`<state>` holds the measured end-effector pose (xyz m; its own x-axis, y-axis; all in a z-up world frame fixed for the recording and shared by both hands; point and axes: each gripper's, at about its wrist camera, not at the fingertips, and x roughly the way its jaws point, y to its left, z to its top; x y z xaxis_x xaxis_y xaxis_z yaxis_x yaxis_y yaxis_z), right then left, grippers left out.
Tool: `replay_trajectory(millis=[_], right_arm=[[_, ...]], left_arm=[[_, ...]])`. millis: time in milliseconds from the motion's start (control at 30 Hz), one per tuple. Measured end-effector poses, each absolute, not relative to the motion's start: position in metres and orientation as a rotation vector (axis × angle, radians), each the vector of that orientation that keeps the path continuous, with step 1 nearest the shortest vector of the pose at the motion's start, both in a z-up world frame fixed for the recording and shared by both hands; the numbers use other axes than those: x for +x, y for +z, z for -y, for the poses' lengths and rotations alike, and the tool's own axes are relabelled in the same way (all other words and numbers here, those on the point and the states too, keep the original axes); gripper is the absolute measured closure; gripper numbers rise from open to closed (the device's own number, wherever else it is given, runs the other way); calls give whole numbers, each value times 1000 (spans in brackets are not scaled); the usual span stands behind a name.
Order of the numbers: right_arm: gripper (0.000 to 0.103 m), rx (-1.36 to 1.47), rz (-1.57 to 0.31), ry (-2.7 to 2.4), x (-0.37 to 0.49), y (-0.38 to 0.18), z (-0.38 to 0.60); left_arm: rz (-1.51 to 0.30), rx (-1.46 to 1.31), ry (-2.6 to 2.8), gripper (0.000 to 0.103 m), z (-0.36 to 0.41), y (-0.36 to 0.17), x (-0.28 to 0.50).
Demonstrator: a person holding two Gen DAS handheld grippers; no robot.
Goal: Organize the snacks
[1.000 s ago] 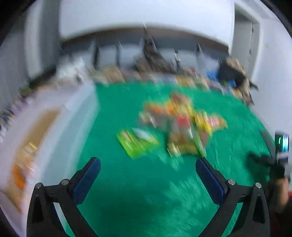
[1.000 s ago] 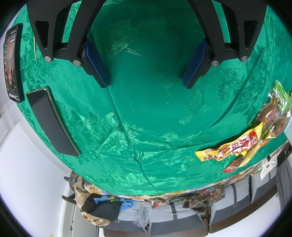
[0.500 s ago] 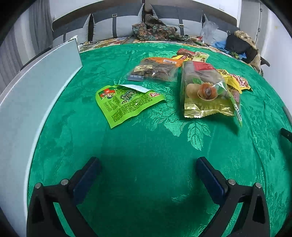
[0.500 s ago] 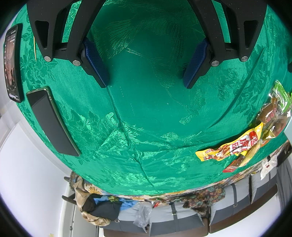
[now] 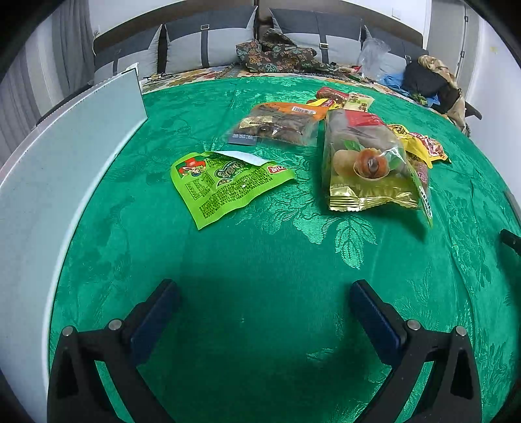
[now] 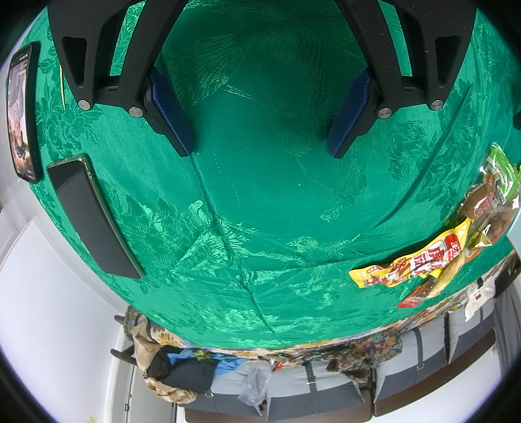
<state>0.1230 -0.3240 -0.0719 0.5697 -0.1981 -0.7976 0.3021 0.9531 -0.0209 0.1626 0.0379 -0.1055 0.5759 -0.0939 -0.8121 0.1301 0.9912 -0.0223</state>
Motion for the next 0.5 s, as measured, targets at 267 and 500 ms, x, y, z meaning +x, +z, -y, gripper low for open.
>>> replay_trajectory(millis=[267,500], right_arm=[[16,123,-919,-294,123,-72,324],[16,123,-919,-294,123,-72,324]], left_arm=[[-948,41,-131,0,-38,-105,163],[-948,41,-131,0,-38,-106,162]])
